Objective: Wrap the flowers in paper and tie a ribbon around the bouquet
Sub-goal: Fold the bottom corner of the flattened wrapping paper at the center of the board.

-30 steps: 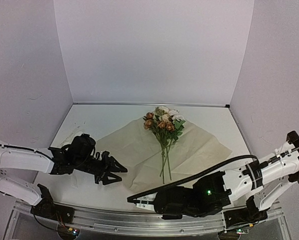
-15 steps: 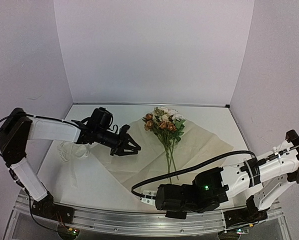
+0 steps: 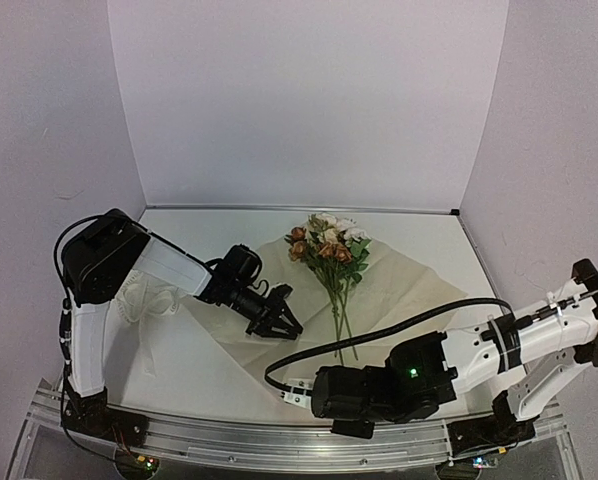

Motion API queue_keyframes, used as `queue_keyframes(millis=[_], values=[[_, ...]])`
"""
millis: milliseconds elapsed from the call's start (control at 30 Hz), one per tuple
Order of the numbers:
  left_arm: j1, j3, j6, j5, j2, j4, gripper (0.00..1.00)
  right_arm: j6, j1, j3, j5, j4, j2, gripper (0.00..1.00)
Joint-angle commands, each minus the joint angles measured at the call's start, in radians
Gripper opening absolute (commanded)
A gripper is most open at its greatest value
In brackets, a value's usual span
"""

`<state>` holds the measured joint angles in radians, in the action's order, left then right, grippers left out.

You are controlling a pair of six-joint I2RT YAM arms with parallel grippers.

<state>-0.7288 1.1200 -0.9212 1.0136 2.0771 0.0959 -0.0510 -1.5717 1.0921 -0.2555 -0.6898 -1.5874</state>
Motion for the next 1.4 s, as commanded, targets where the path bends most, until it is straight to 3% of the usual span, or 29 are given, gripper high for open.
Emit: queue_keyframes(millis=[0, 267, 567, 900, 1167, 1367], values=[[-0.006, 0.043, 0.149, -0.113, 0.017, -0.215, 0.23, -0.011, 0.013, 0.048, 0.046, -0.049, 0.050, 0.00], [-0.002, -0.003, 0.310, -0.366, -0.051, -0.479, 0.23, -0.014, 0.082, 0.165, 0.183, -0.137, 0.031, 0.00], [0.081, -0.022, 0.357, -0.389, -0.161, -0.545, 0.24, 0.094, 0.221, 0.299, 0.158, -0.260, -0.050, 0.00], [0.190, 0.104, 0.382, -0.600, -0.359, -0.631, 0.36, 0.204, 0.436, 0.539, 0.214, -0.274, -0.283, 0.00], [0.195, 0.106, 0.408, -0.603, -0.397, -0.610, 0.36, 0.273, 0.563, 0.723, 0.158, -0.291, -0.455, 0.00], [0.195, 0.092, 0.431, -0.546, -0.396, -0.579, 0.35, 0.238, 0.668, 0.830, 0.164, -0.290, -0.556, 0.00]])
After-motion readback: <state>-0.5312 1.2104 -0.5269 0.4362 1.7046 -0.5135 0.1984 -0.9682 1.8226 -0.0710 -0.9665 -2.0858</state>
